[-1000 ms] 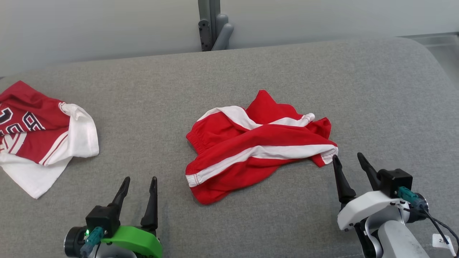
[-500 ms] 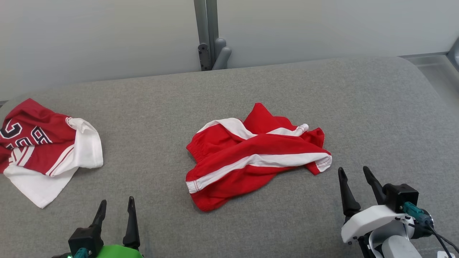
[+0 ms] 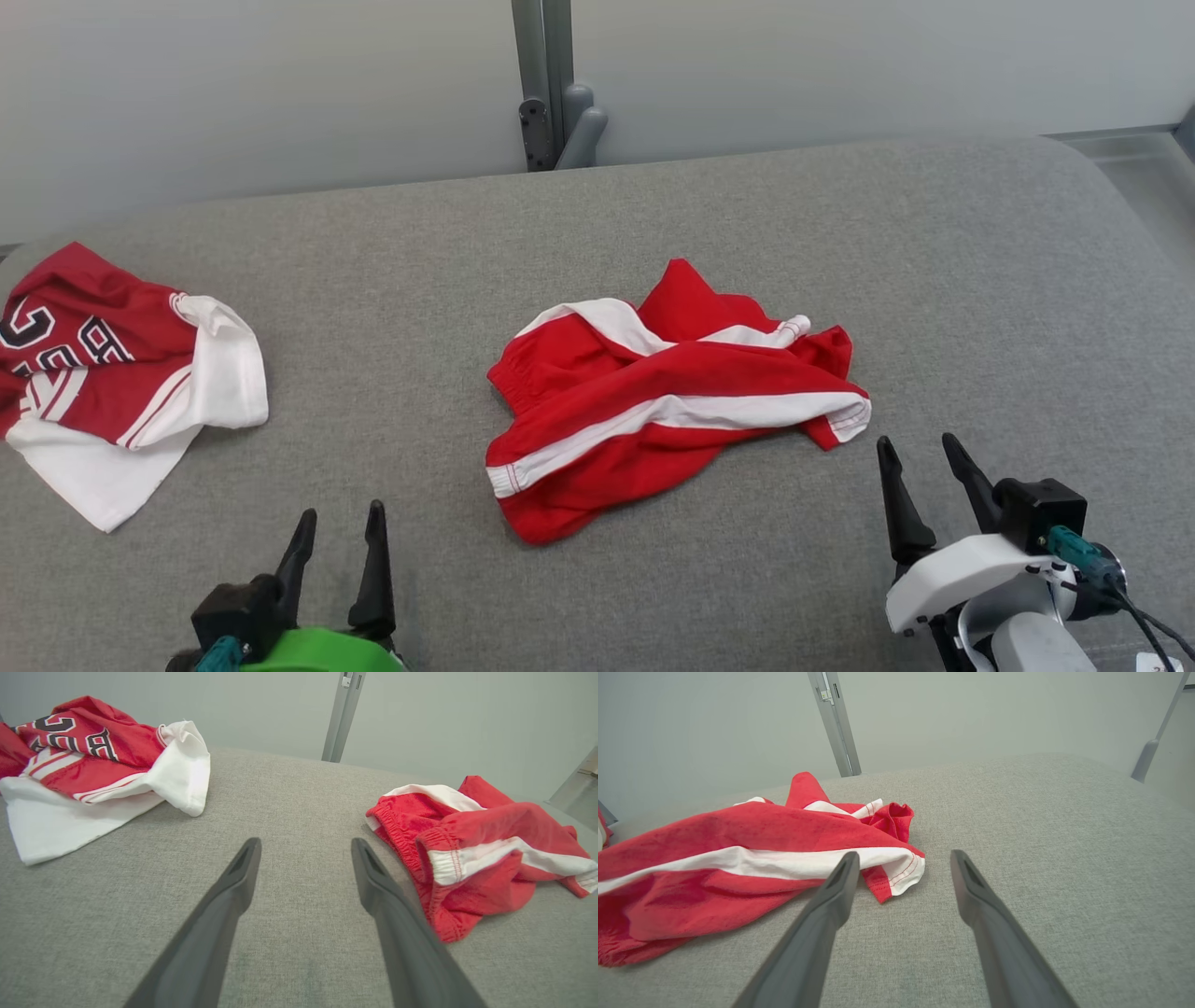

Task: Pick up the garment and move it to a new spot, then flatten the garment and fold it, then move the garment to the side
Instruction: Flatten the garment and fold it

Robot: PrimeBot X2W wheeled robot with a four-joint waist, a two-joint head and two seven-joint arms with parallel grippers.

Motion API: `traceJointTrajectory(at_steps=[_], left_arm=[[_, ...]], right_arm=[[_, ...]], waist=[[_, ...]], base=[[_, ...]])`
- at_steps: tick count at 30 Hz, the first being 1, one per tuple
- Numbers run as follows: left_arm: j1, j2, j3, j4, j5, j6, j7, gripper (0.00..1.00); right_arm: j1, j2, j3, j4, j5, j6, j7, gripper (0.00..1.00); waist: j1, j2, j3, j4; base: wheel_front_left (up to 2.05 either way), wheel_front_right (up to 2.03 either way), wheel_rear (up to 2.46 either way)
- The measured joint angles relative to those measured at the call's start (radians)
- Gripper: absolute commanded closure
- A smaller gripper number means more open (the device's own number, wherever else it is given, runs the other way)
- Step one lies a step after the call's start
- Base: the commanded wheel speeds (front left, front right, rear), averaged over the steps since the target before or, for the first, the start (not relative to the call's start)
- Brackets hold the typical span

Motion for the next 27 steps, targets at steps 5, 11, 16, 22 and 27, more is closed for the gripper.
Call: traceJointTrajectory(at_steps=[5, 11, 16, 22, 27], left_arm=[[-0.052, 0.000, -0.103, -0.013, -0.095, -0.026, 0.000, 0.00], [-0.102, -0.001, -0.244, 0.013, -0.181, -0.030, 0.000, 0.00], [-0.127, 0.005, -0.304, 0.025, -0.241, -0.030, 0.000, 0.00], [-0.146, 0.018, -0.311, 0.051, -0.276, -0.030, 0.000, 0.00], [-0.160, 0.028, -0.327, 0.023, -0.289, -0.030, 0.000, 0.00]], right_arm=[[-0.042, 0.000, 0.000, -0.004, 0.000, 0.000, 0.000, 0.00], [-0.069, 0.001, 0.013, -0.003, 0.003, 0.000, 0.000, 0.00], [-0.081, 0.001, 0.014, 0.001, 0.004, 0.000, 0.000, 0.00], [-0.092, 0.000, 0.010, 0.007, 0.003, 0.000, 0.000, 0.00], [-0.096, -0.001, 0.008, 0.010, 0.003, 0.000, 0.000, 0.00]], waist=[[0.0000, 0.0000, 0.043, -0.001], [0.0000, 0.0000, 0.103, -0.007], [0.0000, 0.0000, 0.141, -0.016], [0.0000, 0.0000, 0.163, -0.028], [0.0000, 0.0000, 0.170, -0.032]], base=[[0.00, 0.00, 0.00], [0.00, 0.00, 0.00], [0.00, 0.00, 0.00], [0.00, 0.00, 0.00], [0.00, 0.00, 0.00]])
